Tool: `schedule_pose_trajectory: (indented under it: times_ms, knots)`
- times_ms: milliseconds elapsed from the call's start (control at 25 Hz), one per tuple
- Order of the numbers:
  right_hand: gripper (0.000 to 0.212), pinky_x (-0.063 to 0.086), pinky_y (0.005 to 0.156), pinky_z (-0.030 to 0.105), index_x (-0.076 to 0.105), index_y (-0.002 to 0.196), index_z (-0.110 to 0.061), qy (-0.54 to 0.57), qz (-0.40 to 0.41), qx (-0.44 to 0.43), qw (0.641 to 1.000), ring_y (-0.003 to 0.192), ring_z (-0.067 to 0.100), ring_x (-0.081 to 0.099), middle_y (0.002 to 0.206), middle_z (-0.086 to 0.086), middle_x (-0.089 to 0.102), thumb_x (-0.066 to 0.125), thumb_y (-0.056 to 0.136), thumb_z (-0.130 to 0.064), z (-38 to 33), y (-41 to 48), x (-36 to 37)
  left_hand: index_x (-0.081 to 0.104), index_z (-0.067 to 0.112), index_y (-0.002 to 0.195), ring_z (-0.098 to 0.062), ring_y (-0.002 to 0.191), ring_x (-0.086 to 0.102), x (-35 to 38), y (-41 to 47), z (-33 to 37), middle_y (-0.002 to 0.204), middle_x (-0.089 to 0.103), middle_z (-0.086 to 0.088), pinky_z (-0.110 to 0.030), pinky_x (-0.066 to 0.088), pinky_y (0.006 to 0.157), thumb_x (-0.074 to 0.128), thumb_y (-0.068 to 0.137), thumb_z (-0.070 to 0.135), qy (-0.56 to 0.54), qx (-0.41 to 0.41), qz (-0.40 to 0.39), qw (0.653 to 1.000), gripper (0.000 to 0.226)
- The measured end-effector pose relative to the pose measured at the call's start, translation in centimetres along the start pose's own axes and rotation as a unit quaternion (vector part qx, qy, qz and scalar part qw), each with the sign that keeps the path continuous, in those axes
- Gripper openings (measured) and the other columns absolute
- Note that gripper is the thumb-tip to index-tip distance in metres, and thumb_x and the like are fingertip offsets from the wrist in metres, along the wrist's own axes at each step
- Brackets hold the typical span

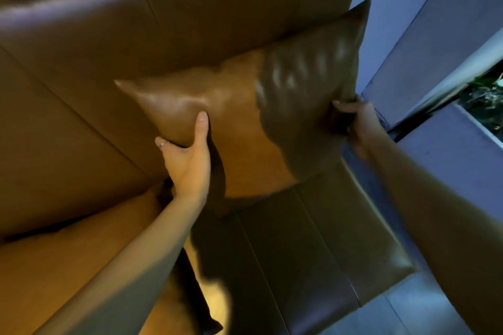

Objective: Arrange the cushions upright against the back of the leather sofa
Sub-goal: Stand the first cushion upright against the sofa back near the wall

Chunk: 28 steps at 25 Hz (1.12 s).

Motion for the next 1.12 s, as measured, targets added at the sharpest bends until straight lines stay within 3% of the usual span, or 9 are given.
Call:
schedule_pose_trajectory:
  times_ms: [160,240,320,400,520,720,920,1040,1120]
  knots:
    - [0.052,0.053,0.083,0.045,0.059,0.131,-0.012,-0.034,0.004,0.019,0.999,0.113,0.036,0.062,0.112,0.006,0.067,0.062,0.079,-0.012,-2.0,0.9,0.7,-0.003,0.017,0.162,-0.03,0.151,0.026,1.4,0.8,0.4,0.166,0.027,-0.004,-0.042,0.025,0.119,0.065,0.084,0.066,0.035,0.003,-0.053,0.998,0.114]
    - [0.053,0.051,0.091,0.055,0.054,0.133,-0.02,-0.03,-0.002,0.031,0.999,0.117,0.033,0.059,0.122,0.003,0.063,0.067,0.083,-0.028,-2.3,1.0,1.5,0.004,0.026,0.162,-0.03,0.148,0.033,1.7,1.1,-0.1,0.162,0.034,-0.002,-0.048,0.028,0.119,0.067,0.08,0.067,0.006,-0.029,-0.081,0.996,0.11]
    - [0.077,0.044,0.099,0.066,0.042,0.142,-0.026,-0.02,0.003,0.041,0.999,0.123,0.033,0.053,0.138,0.002,0.054,0.074,0.077,-0.051,-2.5,1.5,2.1,0.017,0.033,0.158,-0.028,0.139,0.045,1.9,1.4,0.0,0.152,0.046,0.002,-0.057,0.035,0.115,0.072,0.077,0.064,-0.044,-0.043,-0.087,0.994,0.103]
    - [0.085,0.044,0.098,0.063,0.036,0.148,-0.027,-0.029,0.009,0.034,0.999,0.112,0.028,0.055,0.137,0.002,0.052,0.076,0.078,-0.055,-3.4,1.6,2.9,0.018,0.033,0.158,-0.027,0.138,0.047,1.9,1.4,0.4,0.151,0.048,0.004,-0.061,0.038,0.113,0.075,0.066,0.073,-0.041,-0.04,-0.08,0.995,0.115]
    - [0.076,0.049,0.082,0.051,0.042,0.145,-0.023,-0.022,0.024,0.02,0.999,0.094,0.019,0.058,0.126,0.0,0.058,0.076,0.082,-0.049,-3.6,2.0,2.7,0.014,0.038,0.16,-0.027,0.139,0.047,2.1,1.0,0.5,0.153,0.048,0.004,-0.06,0.038,0.113,0.072,0.035,0.091,-0.029,-0.024,-0.082,0.996,0.147]
    - [0.05,0.047,0.062,0.032,0.049,0.128,-0.024,-0.022,0.044,-0.016,0.999,0.086,0.01,0.059,0.103,-0.01,0.06,0.073,0.087,-0.041,-4.8,2.3,1.7,0.014,0.038,0.16,-0.025,0.139,0.047,3.0,0.9,0.3,0.151,0.049,0.006,-0.061,0.035,0.114,0.075,0.05,0.08,-0.048,-0.022,-0.086,0.995,0.132]
    - [0.064,0.047,0.074,0.036,0.045,0.141,-0.022,-0.022,0.055,-0.021,0.998,0.093,0.011,0.058,0.107,-0.01,0.059,0.073,0.087,-0.041,-4.2,3.4,0.6,-0.003,0.034,0.161,-0.028,0.143,0.041,5.1,2.1,-0.9,0.157,0.042,0.003,-0.063,0.03,0.117,0.078,0.072,0.063,-0.063,-0.06,-0.11,0.99,0.124]
    - [0.065,0.048,0.082,0.044,0.046,0.142,-0.023,-0.02,0.063,-0.023,0.998,0.092,0.011,0.058,0.11,-0.009,0.06,0.074,0.086,-0.042,-4.0,4.2,0.2,0.005,0.036,0.161,-0.027,0.138,0.047,5.4,2.4,-0.8,0.151,0.049,0.003,-0.061,0.036,0.114,0.08,0.057,0.07,-0.069,-0.054,-0.111,0.99,0.133]
    - [0.071,0.048,0.092,0.049,0.043,0.145,-0.025,-0.033,0.061,-0.024,0.997,0.1,0.016,0.058,0.126,-0.003,0.06,0.074,0.085,-0.046,-3.8,4.9,0.1,0.005,0.036,0.161,-0.026,0.138,0.047,5.6,2.6,-0.7,0.151,0.05,0.004,-0.061,0.037,0.113,0.078,0.049,0.074,-0.063,-0.052,-0.114,0.99,0.139]
Point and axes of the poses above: each hand's wrist, its own y-axis towards the middle knuckle, its own x-axis out of the palm, z = x × y, the point moved 8 cm from there along y, towards the middle knuckle
